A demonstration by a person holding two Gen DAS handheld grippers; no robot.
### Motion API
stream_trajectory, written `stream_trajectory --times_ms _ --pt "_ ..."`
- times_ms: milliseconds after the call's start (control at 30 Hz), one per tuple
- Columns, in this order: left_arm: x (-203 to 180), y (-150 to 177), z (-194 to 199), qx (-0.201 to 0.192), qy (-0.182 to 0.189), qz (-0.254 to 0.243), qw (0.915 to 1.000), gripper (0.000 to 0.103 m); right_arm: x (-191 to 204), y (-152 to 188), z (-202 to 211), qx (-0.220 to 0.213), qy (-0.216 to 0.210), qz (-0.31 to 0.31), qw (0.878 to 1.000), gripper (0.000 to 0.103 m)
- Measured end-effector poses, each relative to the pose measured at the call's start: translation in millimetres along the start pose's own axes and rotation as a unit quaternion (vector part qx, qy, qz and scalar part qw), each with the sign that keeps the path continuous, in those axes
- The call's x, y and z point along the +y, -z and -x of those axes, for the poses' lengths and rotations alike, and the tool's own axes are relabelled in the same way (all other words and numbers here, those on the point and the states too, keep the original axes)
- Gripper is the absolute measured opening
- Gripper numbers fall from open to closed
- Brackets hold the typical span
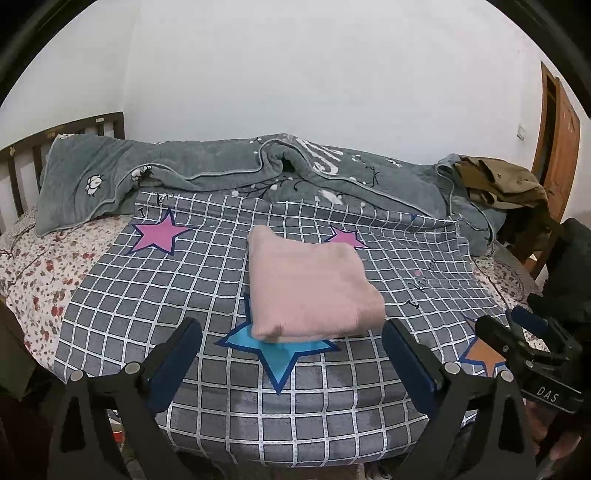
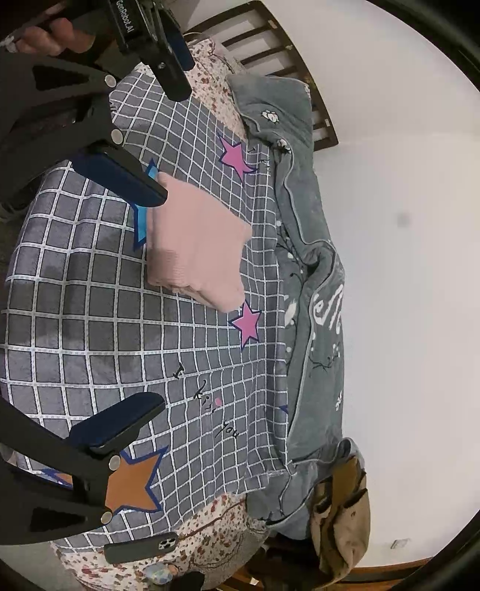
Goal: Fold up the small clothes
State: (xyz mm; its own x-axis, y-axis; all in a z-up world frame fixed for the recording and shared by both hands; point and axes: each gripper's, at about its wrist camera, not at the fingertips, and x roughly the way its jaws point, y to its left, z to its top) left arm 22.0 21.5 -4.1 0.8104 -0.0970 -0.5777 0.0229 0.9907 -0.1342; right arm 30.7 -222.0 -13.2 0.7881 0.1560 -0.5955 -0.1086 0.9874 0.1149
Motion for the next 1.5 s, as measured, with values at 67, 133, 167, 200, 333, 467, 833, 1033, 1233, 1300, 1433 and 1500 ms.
stream_trajectory --times_ms 67,133,167,200,333,467,833,1033,1233,1300,1433,1500 --pt "-2 1 1 0.0 0.004 -0.001 1.0 0.099 0 0 4 -0.002 0.003 0.002 1.0 0.099" --pt "-4 1 2 -0.001 0.007 -0.004 1.0 0.099 0 0 6 -0.003 0.005 0.002 1.0 0.099" --pt "-6 2 4 -0.002 0.006 -0.006 1.0 0.099 0 0 7 -0.003 0.006 0.001 1.0 0.099" --pt "-6 2 4 -0.003 0.005 -0.007 1.0 0.099 -1 0 7 -0.003 0.006 0.0 1.0 0.099" --pt "-9 2 5 -0.006 0.003 -0.012 0.9999 0.099 -1 0 9 -0.003 0.009 0.001 1.0 0.099" --pt "-9 3 5 -0.002 0.009 -0.009 0.9999 0.099 -2 0 9 -0.004 0.009 0.0 1.0 0.099" --pt "-10 3 5 -0.003 0.005 -0.01 0.9999 0.099 -3 0 13 -0.006 0.009 -0.001 1.0 0.099" --pt "-10 3 5 -0.003 0.004 -0.01 0.9999 0.099 -1 1 15 -0.007 0.009 0.0 1.0 0.099" --pt "-8 2 7 -0.006 0.003 -0.011 0.9999 0.099 1 0 15 -0.007 0.008 0.002 1.0 0.099" --pt "-8 2 7 -0.007 0.003 -0.011 0.9999 0.099 1 0 15 -0.007 0.007 0.002 1.0 0.099" --pt "-7 1 7 -0.006 0.003 -0.011 0.9999 0.099 3 -1 16 -0.008 0.006 0.002 1.0 0.099" --pt "-8 1 7 -0.006 0.003 -0.011 0.9999 0.099 4 -1 17 -0.008 0.006 0.003 1.0 0.099"
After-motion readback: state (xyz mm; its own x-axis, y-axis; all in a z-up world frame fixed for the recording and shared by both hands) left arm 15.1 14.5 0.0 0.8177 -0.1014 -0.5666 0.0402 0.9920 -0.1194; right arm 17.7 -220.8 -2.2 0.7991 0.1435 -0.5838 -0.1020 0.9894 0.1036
